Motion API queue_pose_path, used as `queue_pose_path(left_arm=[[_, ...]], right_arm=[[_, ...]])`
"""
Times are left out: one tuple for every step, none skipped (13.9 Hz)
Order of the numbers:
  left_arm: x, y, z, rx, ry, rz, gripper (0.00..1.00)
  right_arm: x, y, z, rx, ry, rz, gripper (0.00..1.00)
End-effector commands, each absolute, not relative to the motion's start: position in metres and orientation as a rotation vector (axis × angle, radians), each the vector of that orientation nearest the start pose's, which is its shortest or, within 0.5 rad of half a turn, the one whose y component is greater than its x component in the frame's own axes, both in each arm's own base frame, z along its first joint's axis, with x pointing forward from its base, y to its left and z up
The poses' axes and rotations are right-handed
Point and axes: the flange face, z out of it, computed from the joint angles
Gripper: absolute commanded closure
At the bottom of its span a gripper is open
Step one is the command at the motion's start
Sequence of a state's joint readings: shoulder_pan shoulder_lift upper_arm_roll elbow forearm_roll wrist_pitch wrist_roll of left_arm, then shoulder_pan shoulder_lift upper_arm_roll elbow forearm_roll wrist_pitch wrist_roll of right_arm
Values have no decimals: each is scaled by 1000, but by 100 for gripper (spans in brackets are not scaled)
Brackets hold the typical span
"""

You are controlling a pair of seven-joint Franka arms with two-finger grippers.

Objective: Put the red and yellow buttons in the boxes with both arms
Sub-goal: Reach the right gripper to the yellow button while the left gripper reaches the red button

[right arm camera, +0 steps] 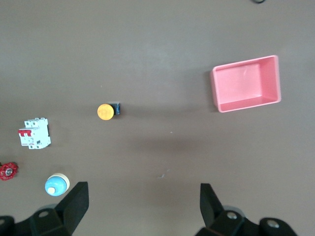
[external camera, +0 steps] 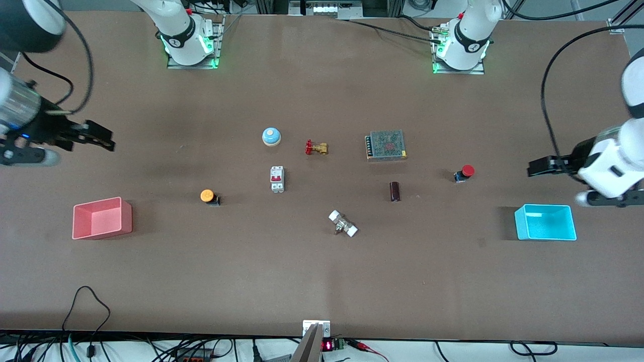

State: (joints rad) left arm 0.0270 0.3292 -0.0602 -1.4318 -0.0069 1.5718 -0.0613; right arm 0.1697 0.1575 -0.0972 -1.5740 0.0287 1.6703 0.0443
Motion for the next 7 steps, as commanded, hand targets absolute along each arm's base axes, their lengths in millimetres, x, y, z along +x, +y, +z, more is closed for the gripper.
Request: queue_pose_path(left_arm=[[641,-31,440,-3122,-26,390,0],[636,-30,413,-3122,-35,393,0],[629,-25,385,-3123,-50,395,0],[621,-23,364,-3134,-62,383,0],[612,-23,341,-3135,-70,390,0],[602,-23,323,-3133,-90,405,0],[595,-23,308,-3137,-140,403,0]], right_arm=[[609,69,508,-3109,-95,155,0],[612,79,490,-3093,-100,190,0],[616,95,475,-3082,-106,153,0],[620,103,456,-3081,-111,105,0],[623,111,436,-3078,-128,59,0],[625,122,419,-3076,-133,37,0],[630,126,404,-3082,-92,33,0]])
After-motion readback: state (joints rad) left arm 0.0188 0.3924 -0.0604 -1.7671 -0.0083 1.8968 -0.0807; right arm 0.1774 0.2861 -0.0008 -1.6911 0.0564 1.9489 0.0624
